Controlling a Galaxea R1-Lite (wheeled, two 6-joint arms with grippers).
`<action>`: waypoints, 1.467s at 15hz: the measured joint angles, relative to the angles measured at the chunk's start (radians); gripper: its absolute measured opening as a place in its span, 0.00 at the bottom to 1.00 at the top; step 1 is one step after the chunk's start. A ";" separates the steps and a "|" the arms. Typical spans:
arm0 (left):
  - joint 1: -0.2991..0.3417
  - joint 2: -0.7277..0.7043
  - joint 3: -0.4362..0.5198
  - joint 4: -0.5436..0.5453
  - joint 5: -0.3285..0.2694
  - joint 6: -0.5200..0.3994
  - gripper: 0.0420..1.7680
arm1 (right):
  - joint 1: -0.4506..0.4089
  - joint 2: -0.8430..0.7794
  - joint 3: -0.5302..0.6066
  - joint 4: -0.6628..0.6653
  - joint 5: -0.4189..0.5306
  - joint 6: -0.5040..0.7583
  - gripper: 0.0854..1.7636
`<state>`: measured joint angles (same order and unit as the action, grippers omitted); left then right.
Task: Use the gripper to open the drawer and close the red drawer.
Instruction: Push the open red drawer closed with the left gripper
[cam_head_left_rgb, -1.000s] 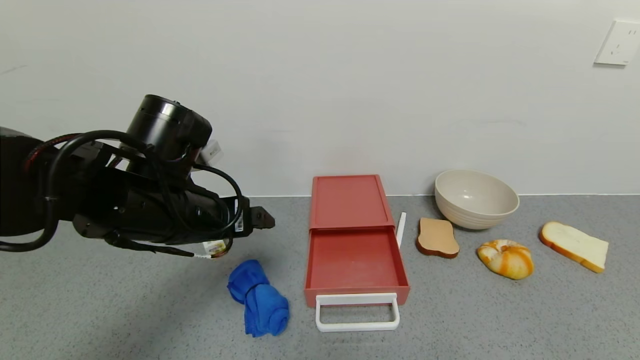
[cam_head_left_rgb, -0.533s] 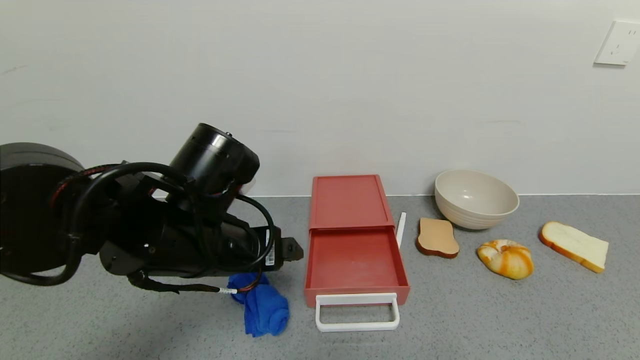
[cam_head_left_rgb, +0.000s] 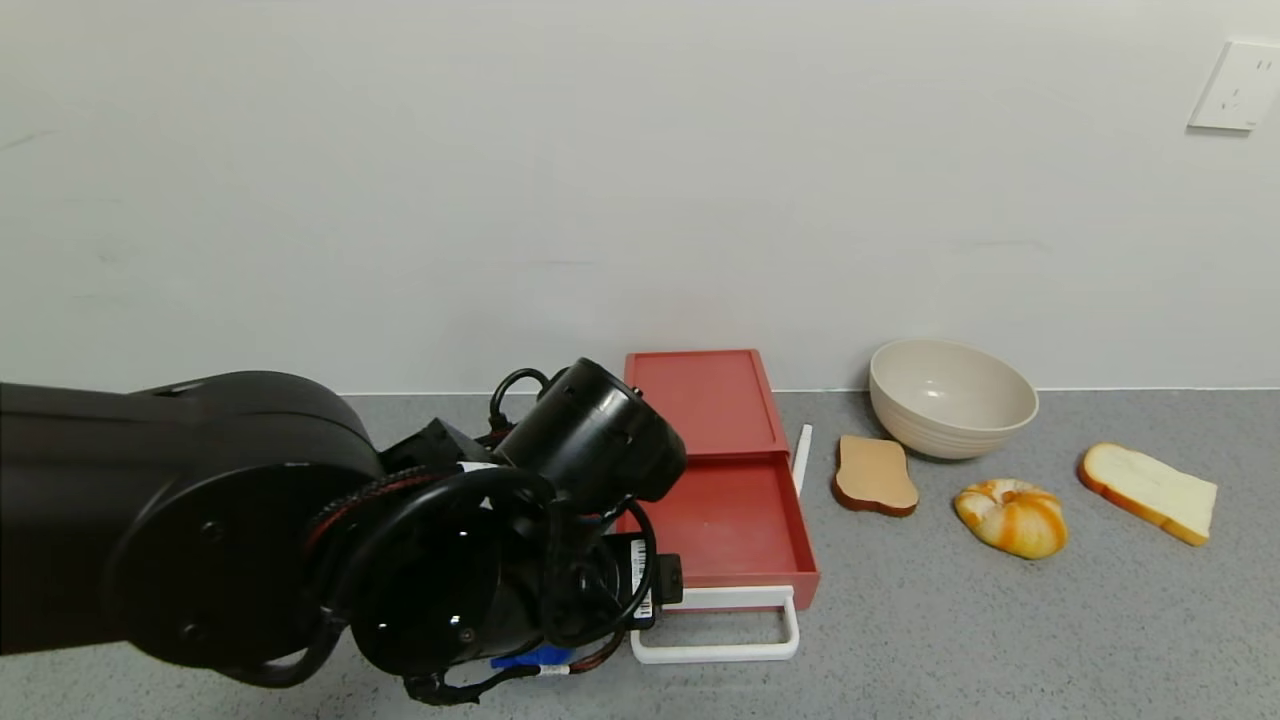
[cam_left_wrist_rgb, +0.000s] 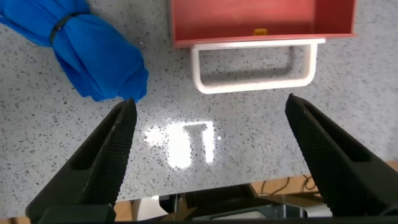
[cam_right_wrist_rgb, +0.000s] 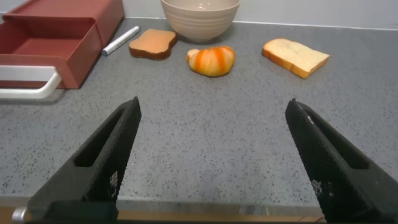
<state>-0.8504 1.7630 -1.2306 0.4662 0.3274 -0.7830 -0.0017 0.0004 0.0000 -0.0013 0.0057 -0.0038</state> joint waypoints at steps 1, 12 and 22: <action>-0.008 0.010 0.008 -0.006 0.022 -0.006 0.97 | 0.000 0.000 0.000 0.000 0.000 0.000 0.97; -0.171 0.109 0.201 -0.266 0.160 -0.061 0.97 | 0.000 0.000 0.000 0.000 0.000 0.000 0.97; -0.230 0.251 0.081 -0.253 0.161 -0.117 0.97 | 0.000 0.000 0.000 0.000 0.000 0.000 0.97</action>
<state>-1.0800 2.0138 -1.1491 0.2134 0.4881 -0.9000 -0.0017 0.0000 0.0000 -0.0009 0.0057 -0.0043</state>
